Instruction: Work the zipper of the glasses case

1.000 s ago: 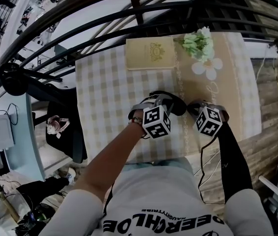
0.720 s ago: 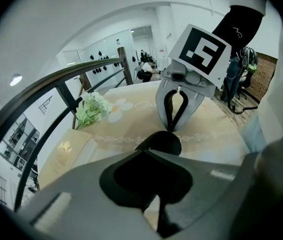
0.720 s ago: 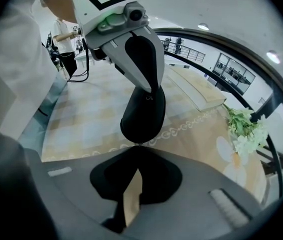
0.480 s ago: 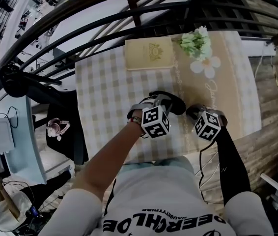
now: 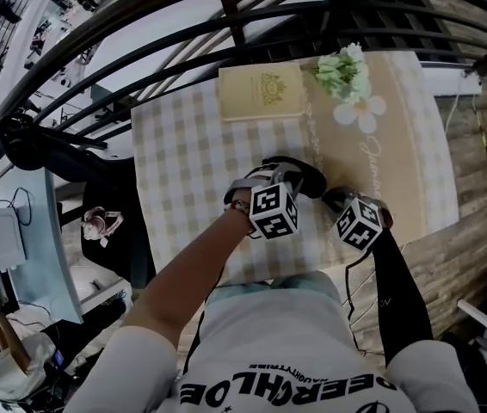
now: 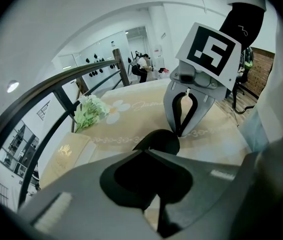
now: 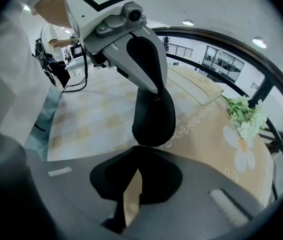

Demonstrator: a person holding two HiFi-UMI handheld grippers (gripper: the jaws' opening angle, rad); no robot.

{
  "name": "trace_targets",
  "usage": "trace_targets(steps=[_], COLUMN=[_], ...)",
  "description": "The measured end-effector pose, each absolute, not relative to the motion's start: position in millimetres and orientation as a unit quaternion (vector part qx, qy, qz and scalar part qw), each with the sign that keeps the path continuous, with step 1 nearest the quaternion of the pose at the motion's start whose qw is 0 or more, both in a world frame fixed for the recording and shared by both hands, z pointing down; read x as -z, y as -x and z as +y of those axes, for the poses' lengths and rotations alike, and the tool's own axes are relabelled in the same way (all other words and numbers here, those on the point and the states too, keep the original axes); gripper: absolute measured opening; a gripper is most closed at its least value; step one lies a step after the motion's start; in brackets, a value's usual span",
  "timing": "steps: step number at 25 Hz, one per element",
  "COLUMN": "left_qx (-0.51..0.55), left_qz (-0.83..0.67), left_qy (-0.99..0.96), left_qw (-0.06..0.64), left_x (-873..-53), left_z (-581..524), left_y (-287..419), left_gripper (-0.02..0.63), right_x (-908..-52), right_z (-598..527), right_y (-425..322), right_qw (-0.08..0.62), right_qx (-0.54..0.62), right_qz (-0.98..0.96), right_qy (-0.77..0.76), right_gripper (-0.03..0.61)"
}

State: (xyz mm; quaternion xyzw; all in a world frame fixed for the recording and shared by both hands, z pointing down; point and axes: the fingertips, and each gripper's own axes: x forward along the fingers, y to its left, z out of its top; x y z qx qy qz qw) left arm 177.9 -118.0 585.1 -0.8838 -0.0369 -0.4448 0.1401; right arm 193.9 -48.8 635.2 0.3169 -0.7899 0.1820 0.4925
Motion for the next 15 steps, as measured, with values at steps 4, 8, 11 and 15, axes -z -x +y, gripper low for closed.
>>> trace_targets(steps=[4, 8, 11, 15], left_qx=[0.436, 0.434, 0.427, 0.423], left_qz=[-0.043, -0.041, -0.039, -0.036], left_qy=[0.889, 0.89, 0.895, 0.898], left_qw=[0.132, 0.132, 0.125, 0.115], left_x=[-584.1, -585.3, -584.9, -583.5], left_z=[-117.4, -117.4, -117.6, -118.0], left_y=[-177.6, -177.8, -177.4, -177.1], left_gripper=[0.011, 0.009, 0.009, 0.009], right_x=[-635.8, -637.9, -639.8, -643.0], right_z=[-47.3, -48.3, -50.4, -51.4], right_y=[-186.6, -180.8, -174.4, -170.9], right_qw=[0.467, 0.44, 0.406, 0.352], right_qx=[-0.211, -0.24, -0.275, -0.339], right_qz=[-0.786, -0.775, -0.766, -0.738], right_qy=[-0.346, -0.385, -0.415, -0.466], right_gripper=[0.031, 0.031, 0.031, 0.031])
